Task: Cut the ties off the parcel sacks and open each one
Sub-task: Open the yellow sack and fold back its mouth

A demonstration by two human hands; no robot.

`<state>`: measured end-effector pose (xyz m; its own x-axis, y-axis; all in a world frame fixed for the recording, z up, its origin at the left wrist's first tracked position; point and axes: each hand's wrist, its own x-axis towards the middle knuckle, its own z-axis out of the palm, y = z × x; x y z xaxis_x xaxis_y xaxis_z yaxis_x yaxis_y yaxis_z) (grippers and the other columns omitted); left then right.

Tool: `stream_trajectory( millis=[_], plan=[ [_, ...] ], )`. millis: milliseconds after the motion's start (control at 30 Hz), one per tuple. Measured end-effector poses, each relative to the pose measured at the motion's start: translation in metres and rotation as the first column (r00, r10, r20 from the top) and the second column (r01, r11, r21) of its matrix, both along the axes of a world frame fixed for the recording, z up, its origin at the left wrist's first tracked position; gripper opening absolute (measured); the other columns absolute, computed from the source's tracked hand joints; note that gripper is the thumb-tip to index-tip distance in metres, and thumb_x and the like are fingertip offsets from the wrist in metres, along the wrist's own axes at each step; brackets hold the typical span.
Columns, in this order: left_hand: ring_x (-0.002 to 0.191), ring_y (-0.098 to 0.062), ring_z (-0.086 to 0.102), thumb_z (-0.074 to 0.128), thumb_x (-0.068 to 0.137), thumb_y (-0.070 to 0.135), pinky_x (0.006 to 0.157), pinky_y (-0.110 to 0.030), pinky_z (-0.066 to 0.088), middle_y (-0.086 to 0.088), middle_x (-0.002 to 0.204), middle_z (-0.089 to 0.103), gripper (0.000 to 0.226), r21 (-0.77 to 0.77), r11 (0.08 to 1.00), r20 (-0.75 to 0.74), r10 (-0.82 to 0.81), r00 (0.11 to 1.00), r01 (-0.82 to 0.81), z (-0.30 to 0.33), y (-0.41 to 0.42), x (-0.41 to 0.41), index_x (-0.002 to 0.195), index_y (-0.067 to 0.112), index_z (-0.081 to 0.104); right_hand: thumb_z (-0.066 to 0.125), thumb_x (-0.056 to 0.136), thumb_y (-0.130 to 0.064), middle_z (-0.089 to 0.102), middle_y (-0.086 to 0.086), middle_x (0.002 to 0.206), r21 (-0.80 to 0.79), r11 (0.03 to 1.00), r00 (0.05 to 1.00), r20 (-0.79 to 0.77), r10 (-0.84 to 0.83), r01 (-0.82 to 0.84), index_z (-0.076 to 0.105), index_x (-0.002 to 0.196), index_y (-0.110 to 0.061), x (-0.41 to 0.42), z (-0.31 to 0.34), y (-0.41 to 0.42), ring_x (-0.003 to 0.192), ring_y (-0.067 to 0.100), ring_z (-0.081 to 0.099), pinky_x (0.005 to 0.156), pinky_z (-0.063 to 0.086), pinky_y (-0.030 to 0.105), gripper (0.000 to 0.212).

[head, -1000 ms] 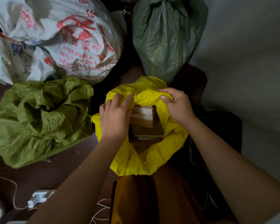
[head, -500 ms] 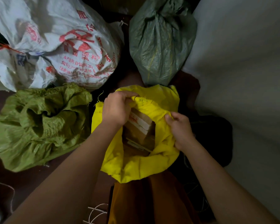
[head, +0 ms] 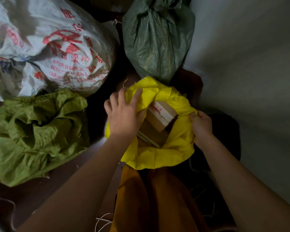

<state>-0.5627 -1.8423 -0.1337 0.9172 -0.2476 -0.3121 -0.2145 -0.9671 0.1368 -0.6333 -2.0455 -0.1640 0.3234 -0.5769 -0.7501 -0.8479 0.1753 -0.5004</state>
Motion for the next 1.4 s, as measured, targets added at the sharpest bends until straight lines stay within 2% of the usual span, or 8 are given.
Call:
stream_trajectory(
  millis=[200, 400, 533, 733, 967, 1133, 1267, 1400],
  plan=[
    [0.109, -0.034, 0.059, 0.054, 0.093, 0.008, 0.089, -0.034, 0.044, -0.016, 0.116, 0.067, 0.029, -0.446, 0.748, -0.355, 0.356, 0.864, -0.491, -0.011, -0.009, -0.01, 0.121, 0.007, 0.064, 0.057, 0.075, 0.0, 0.047, 0.014, 0.135, -0.459, 0.718, 0.778, 0.086, 0.623, -0.524, 0.048, 0.137, -0.01, 0.01, 0.015, 0.006, 0.126, 0.029, 0.044, 0.104, 0.036, 0.037, 0.064],
    [0.087, -0.024, 0.06, 0.058, 0.094, 0.01, 0.082, -0.036, 0.05, -0.021, 0.096, 0.068, 0.018, -0.481, 0.567, -0.523, 0.427, 0.738, -0.669, -0.015, -0.002, -0.001, 0.095, -0.007, 0.064, 0.06, 0.09, -0.041, 0.033, -0.007, 0.155, -0.557, 0.347, 0.399, 0.031, 0.917, -0.755, 0.04, 0.145, -0.034, 0.032, 0.002, 0.015, 0.135, 0.019, 0.038, 0.11, 0.025, 0.05, 0.058],
    [0.065, -0.01, 0.051, 0.061, 0.092, 0.013, 0.06, -0.023, 0.046, -0.003, 0.072, 0.059, 0.012, -0.433, 0.49, -0.642, 0.422, 0.64, -0.757, -0.018, 0.013, 0.009, 0.087, 0.003, 0.065, 0.064, 0.09, -0.031, 0.064, 0.001, 0.124, -0.571, 0.332, 0.376, 0.044, 0.926, -0.751, 0.062, 0.128, -0.026, 0.039, -0.01, 0.009, 0.109, 0.029, 0.056, 0.089, 0.038, 0.042, 0.038],
    [0.071, -0.013, 0.055, 0.067, 0.087, 0.015, 0.058, -0.023, 0.045, -0.003, 0.079, 0.059, 0.009, -0.262, 0.266, -0.702, 0.607, 0.372, -0.928, -0.029, 0.019, 0.023, 0.083, 0.016, 0.06, 0.061, 0.094, -0.014, 0.068, 0.006, 0.098, -0.147, 0.725, 0.665, 0.311, 0.679, -0.672, 0.067, 0.105, -0.013, 0.053, -0.011, 0.004, 0.091, 0.015, 0.062, 0.077, 0.048, 0.023, 0.012],
    [0.098, -0.035, 0.048, 0.06, 0.079, 0.028, 0.081, -0.043, 0.035, -0.015, 0.105, 0.052, 0.025, -0.296, 0.943, 0.061, 0.178, 0.982, -0.153, -0.01, 0.015, -0.007, 0.096, 0.01, 0.06, 0.059, 0.095, -0.014, 0.061, -0.001, 0.088, -0.074, 0.823, 0.763, 0.336, 0.552, -0.563, 0.057, 0.099, -0.02, 0.063, -0.016, 0.007, 0.073, 0.008, 0.056, 0.059, 0.047, 0.016, 0.007],
    [0.11, -0.033, 0.046, 0.066, 0.079, 0.052, 0.093, -0.044, 0.031, -0.011, 0.121, 0.053, 0.053, -0.085, 0.988, -0.032, 0.13, 0.991, -0.132, -0.018, 0.013, -0.027, 0.116, 0.015, 0.061, 0.062, 0.093, -0.02, 0.057, 0.002, 0.078, -0.105, 0.825, 0.767, 0.318, 0.557, -0.556, 0.052, 0.092, -0.027, 0.065, -0.016, 0.004, 0.059, 0.011, 0.049, 0.051, 0.042, 0.024, 0.012],
    [0.103, -0.032, 0.052, 0.068, 0.084, 0.029, 0.086, -0.042, 0.038, -0.007, 0.11, 0.066, 0.03, -0.297, 0.894, -0.144, 0.306, 0.941, -0.336, -0.024, 0.02, -0.021, 0.109, 0.013, 0.069, 0.062, 0.092, -0.022, 0.059, 0.003, 0.084, -0.209, 0.777, 0.717, 0.301, 0.629, -0.594, 0.052, 0.095, -0.024, 0.062, -0.018, 0.006, 0.068, 0.011, 0.051, 0.062, 0.043, 0.029, 0.01],
    [0.089, -0.036, 0.059, 0.066, 0.087, 0.017, 0.078, -0.045, 0.047, -0.015, 0.091, 0.07, 0.017, -0.411, 0.828, -0.194, 0.328, 0.924, -0.381, -0.024, 0.022, -0.018, 0.098, 0.006, 0.071, 0.06, 0.087, -0.013, 0.059, 0.007, 0.107, -0.685, 0.414, 0.442, 0.149, 0.885, -0.6, 0.058, 0.102, -0.013, 0.056, -0.013, 0.014, 0.097, 0.023, 0.049, 0.08, 0.042, 0.038, 0.016]
  ],
)
